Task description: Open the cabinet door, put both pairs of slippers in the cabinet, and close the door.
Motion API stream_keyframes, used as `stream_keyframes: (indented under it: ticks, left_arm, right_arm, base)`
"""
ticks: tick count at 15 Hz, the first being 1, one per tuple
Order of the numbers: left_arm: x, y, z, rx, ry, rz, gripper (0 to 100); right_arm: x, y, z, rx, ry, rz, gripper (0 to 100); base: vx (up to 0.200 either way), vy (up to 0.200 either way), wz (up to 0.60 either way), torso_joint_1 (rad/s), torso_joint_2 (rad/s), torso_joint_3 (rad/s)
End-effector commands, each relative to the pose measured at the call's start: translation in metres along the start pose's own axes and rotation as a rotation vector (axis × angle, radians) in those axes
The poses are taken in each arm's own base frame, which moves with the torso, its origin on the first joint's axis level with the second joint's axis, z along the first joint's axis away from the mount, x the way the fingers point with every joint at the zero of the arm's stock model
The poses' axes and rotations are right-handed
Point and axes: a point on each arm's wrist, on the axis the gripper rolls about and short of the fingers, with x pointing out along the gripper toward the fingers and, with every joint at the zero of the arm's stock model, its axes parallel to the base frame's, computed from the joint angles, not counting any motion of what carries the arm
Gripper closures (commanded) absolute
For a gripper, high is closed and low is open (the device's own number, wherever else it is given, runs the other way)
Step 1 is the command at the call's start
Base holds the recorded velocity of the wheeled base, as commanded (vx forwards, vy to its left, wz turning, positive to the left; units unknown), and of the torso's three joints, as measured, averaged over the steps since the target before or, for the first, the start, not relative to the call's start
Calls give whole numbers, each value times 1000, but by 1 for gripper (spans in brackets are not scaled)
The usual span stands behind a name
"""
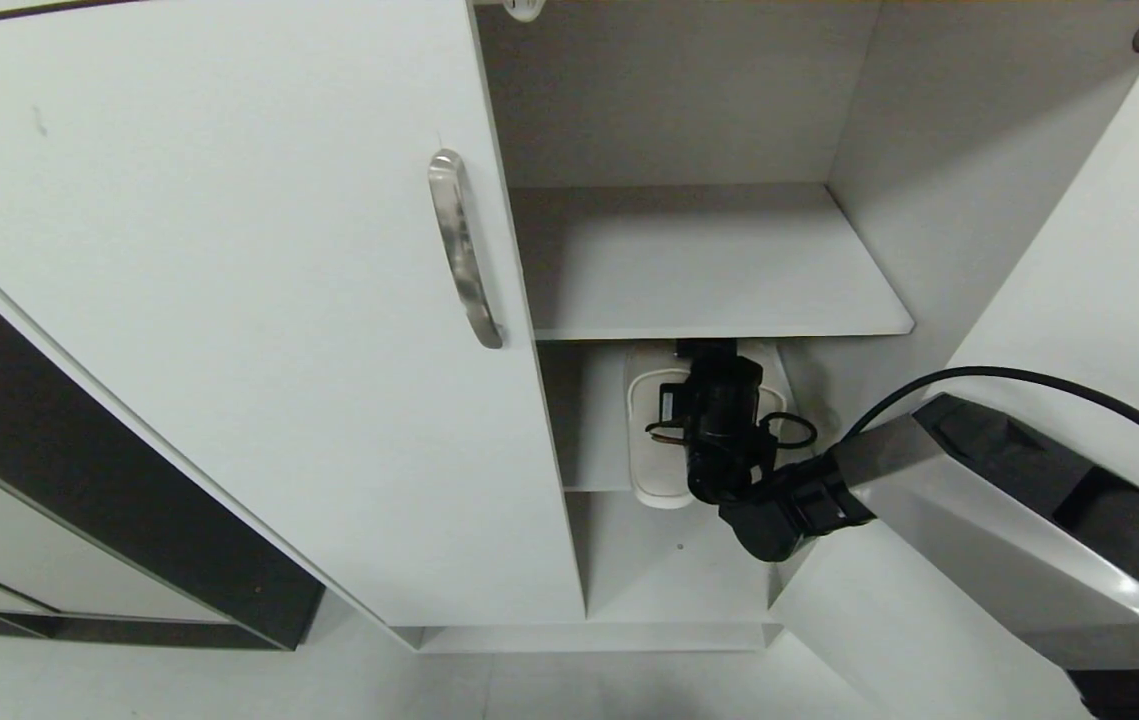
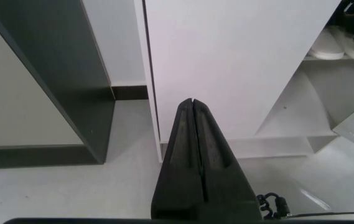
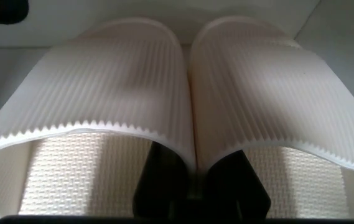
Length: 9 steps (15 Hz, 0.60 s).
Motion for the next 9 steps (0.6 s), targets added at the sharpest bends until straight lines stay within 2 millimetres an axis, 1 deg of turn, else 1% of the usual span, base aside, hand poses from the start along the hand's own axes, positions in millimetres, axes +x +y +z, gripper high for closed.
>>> stream_keyframes:
  ticks: [1, 4, 9]
  left_arm:
    - [0, 0, 0, 0, -2, 0, 100]
    - [0, 0, 0, 0, 1, 0, 100]
    - [0, 0, 0, 0, 0, 0, 100]
  right_arm:
    - [3, -2, -4, -5, 5, -7, 100]
    - [5, -3, -10, -10, 13, -12, 100]
    - [5, -3, -13, -2, 18, -10, 100]
  base:
    - [0, 0, 0, 0, 0, 0]
    - [0, 0, 0, 0, 0, 0]
    - [0, 0, 0, 0, 0, 0]
